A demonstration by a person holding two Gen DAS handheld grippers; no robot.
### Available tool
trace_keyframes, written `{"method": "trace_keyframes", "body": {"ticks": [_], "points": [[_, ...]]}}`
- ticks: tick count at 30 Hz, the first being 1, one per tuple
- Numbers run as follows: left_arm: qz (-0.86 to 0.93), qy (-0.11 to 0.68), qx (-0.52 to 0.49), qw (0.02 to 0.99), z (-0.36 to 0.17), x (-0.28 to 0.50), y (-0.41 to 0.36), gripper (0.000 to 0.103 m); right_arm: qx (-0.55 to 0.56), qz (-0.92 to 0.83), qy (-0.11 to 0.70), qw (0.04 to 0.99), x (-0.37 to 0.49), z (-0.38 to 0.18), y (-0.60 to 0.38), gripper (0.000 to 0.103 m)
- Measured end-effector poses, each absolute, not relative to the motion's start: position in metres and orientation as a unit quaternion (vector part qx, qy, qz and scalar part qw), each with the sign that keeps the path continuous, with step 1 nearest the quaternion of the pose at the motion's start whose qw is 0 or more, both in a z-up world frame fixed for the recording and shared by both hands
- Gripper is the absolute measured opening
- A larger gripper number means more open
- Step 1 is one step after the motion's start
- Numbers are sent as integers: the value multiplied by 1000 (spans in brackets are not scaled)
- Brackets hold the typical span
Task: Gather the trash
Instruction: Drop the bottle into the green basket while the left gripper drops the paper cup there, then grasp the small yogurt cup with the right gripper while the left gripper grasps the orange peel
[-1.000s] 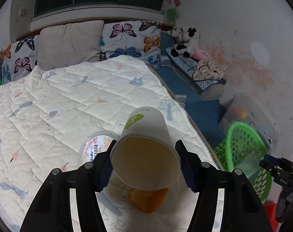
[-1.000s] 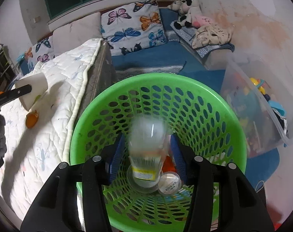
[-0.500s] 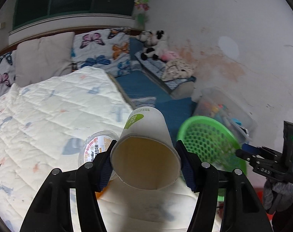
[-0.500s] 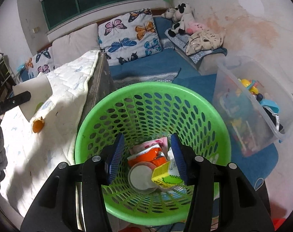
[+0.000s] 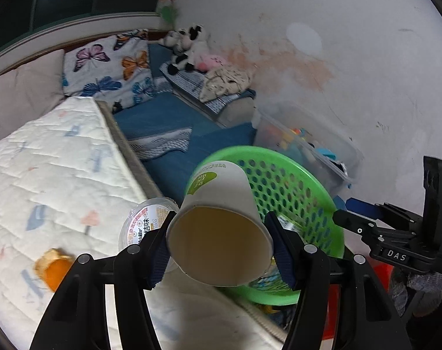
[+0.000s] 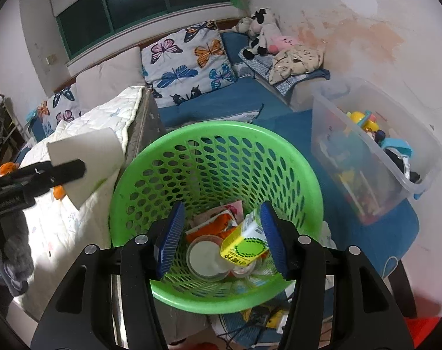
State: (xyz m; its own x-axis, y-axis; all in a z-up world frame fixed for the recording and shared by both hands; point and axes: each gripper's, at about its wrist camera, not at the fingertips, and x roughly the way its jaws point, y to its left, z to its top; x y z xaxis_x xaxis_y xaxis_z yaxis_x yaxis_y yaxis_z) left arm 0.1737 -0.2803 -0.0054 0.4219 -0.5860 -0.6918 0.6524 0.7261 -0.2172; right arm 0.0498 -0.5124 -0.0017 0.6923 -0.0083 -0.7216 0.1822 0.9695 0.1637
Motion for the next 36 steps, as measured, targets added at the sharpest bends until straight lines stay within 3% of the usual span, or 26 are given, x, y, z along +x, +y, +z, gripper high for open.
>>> {"method": "trace_keyframes", "body": {"ticks": [6, 11, 36], "points": [[-381, 403, 63, 830, -18, 166, -311, 64, 122, -55, 388, 912, 41, -5, -517, 56], [-386, 398, 76, 829, -22, 160, -323, 80, 128, -56, 387, 911, 38, -6, -520, 56], [-337, 380, 43, 860, -7, 168, -251, 80, 127, -22, 386, 913, 47, -5, -492, 59]]}}
